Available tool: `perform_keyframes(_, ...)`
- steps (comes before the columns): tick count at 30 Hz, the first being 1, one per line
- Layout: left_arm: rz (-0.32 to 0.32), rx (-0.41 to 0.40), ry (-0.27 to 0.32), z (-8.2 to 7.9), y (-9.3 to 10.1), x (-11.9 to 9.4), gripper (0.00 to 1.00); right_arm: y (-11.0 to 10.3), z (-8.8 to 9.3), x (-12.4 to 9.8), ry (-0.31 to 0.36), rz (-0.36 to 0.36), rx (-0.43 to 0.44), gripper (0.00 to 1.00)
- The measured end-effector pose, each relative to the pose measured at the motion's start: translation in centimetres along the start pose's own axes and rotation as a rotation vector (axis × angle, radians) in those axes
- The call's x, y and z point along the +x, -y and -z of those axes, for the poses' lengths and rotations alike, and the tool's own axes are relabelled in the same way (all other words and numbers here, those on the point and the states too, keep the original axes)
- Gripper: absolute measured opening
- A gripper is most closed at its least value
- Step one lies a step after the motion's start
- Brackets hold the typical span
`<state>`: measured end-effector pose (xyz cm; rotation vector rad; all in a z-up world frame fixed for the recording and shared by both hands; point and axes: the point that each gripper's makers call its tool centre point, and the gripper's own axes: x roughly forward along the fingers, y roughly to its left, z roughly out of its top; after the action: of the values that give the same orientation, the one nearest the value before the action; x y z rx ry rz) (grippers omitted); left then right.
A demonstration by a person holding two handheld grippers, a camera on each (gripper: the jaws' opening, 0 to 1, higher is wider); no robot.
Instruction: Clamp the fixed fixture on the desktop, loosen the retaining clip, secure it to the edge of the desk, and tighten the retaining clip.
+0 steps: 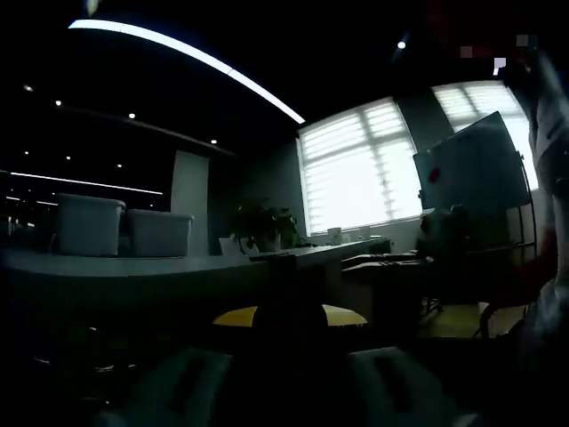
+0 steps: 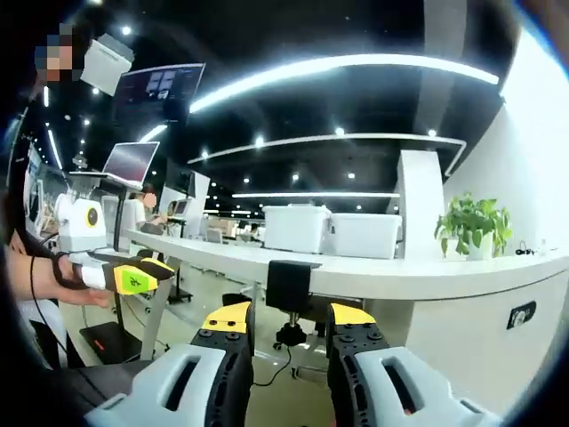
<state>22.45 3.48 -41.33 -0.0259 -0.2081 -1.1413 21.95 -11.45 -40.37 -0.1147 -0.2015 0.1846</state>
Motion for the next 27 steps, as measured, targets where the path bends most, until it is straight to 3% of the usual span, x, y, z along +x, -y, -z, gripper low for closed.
perform_keyframes(4,0.01,0.016,-0.006,-0.6,0.3,0.0,0.26,0.4,-0.5,-0.5,-0.003,-0.002,-0.016,0.31)
perform_keyframes(6,0.009,0.015,-0.02,-0.6,0.3,0.0,0.26,0.6,-0.6,-0.7,-0.014,0.004,0.047,0.31)
perform_keyframes(16,-0.003,0.015,-0.054,-1.1,-0.1,-0.5,0.27,1.5,-1.8,-1.9,-0.023,0.016,0.013,0.32)
perform_keyframes(27,-0.004,0.042,-0.093,-1.8,-0.3,-1.6,0.28,2.6,-0.5,-4.1,-0.097,0.029,0.003,0.32)
